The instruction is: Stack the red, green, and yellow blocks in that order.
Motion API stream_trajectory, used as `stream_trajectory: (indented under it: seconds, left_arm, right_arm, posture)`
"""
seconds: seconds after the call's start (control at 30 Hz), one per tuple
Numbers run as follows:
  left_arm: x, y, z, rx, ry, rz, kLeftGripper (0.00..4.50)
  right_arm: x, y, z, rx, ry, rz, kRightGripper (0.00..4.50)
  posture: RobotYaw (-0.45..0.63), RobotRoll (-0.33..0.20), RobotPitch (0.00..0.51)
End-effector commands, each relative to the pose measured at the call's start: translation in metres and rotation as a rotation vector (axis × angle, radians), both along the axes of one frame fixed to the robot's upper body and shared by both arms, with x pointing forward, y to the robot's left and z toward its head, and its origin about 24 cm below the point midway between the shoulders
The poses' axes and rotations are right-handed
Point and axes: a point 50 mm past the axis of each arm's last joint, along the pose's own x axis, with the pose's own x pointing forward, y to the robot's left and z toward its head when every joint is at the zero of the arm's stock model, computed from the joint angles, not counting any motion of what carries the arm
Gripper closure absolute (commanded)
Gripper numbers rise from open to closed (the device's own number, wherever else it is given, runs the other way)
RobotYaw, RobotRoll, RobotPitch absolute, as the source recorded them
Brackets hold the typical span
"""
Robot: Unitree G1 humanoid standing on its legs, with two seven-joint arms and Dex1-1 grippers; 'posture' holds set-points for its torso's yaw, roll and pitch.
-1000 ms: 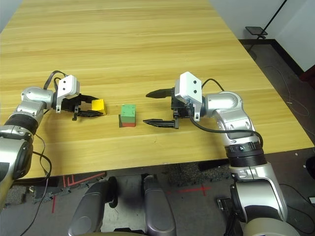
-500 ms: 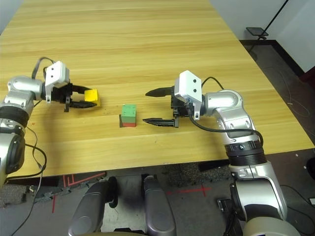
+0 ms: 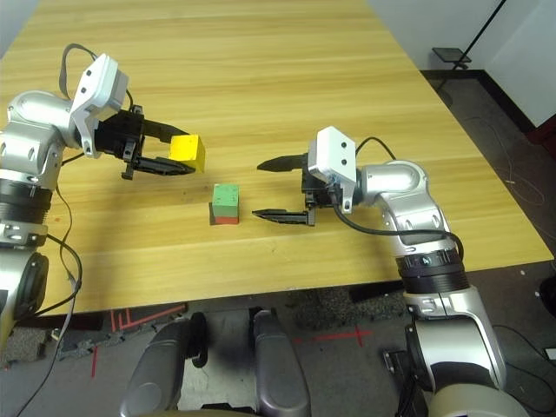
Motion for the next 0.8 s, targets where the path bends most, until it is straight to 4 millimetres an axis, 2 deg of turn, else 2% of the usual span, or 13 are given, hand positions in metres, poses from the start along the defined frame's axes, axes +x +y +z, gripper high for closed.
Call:
stream_trajectory:
  seconds: [0.03,0.3,0.57,0.8]
  left_arm:
    - [-0.006,-0.004,-0.008,0.025,0.025,0.020,2.42]
    - [-0.005,-0.010,-0.021,0.019,0.082,0.037,2.42]
    - [-0.007,-0.022,-0.025,-0.010,0.087,0.006,2.42]
    - [-0.013,-0.034,-0.030,-0.018,0.093,-0.019,2.42]
  right_arm:
    - [-0.004,-0.005,0.000,-0.003,0.005,-0.010,0.00]
    - [-0.012,-0.015,0.020,-0.009,-0.005,-0.019,0.00]
    - [-0.017,-0.024,0.027,-0.038,0.000,-0.033,0.00]
    - [-0.017,-0.025,0.025,-0.039,-0.001,-0.042,0.00]
  posture:
    - [0.17,0.047,0.212]
    - [0.16,0.036,0.217]
    - [0.15,0.026,0.217]
    - [0.14,0.025,0.215]
